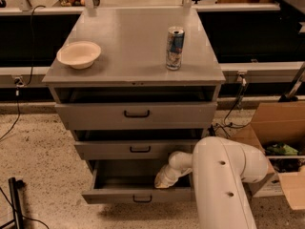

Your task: Open bottom drawer

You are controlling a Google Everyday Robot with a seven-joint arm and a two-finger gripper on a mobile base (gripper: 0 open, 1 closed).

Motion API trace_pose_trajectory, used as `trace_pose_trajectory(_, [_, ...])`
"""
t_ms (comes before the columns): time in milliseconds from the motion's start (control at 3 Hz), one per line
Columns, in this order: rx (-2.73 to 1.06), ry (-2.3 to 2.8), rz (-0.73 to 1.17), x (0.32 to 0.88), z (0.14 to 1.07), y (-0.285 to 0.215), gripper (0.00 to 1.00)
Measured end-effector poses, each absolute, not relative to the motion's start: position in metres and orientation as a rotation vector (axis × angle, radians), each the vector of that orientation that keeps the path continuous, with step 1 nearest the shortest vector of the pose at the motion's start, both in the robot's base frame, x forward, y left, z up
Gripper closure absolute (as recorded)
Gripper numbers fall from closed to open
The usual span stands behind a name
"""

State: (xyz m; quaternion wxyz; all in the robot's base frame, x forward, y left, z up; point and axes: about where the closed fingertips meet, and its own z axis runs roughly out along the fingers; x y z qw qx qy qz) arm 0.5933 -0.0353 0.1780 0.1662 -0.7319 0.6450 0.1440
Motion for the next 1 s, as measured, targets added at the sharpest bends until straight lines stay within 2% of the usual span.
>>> trace_pose_trajectory(1000, [-2.084, 1.836, 0.410, 0.5933, 0.1788, -0.0353, 1.00])
